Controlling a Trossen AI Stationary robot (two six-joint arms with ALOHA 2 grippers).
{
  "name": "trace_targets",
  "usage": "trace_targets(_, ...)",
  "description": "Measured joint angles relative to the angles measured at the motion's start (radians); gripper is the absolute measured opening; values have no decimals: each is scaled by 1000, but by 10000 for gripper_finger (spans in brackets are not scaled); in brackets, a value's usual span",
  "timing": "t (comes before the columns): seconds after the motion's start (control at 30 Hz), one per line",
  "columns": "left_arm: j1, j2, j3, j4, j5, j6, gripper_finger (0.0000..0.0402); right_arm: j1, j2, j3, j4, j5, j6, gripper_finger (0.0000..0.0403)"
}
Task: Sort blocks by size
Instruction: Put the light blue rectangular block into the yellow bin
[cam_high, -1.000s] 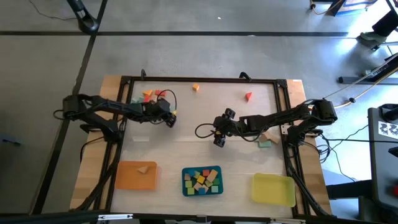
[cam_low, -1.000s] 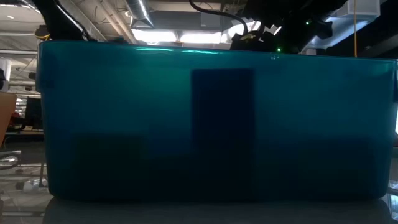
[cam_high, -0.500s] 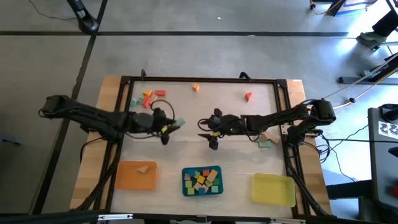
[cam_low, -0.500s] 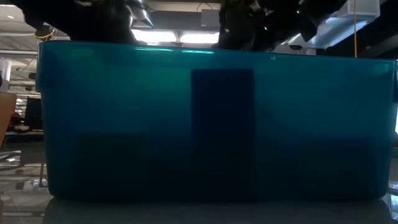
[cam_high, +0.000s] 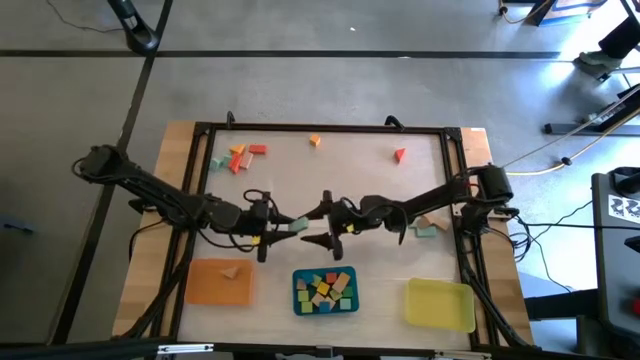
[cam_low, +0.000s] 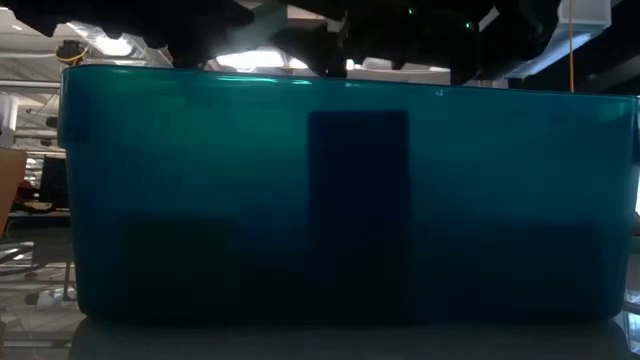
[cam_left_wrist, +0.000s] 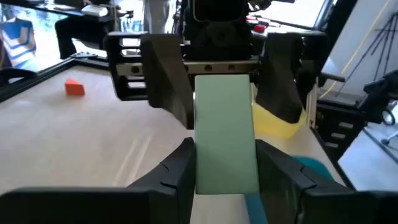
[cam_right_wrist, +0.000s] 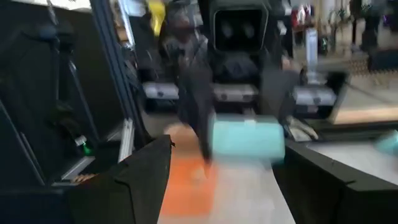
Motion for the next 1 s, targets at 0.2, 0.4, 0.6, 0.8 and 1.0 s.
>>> trace_targets(0.2, 0, 52, 0, 68, 20, -4, 125, 2, 3, 35, -51, 77, -39, 266)
trace_targets(0.4, 0, 53, 0, 93, 24, 8, 126, 4, 3, 51, -88, 17, -72, 244)
trace_targets(0.6, 0, 53, 0, 101, 28, 18, 127, 3, 2, 50, -82, -5, -99, 158)
trace_targets(0.8, 0, 53, 0, 96, 36, 11, 128, 2, 2, 50, -99, -17, -139, 133)
trace_targets(1.0, -2, 44, 1, 88, 42, 41, 128, 14, -49, 54, -215, -25, -182, 133)
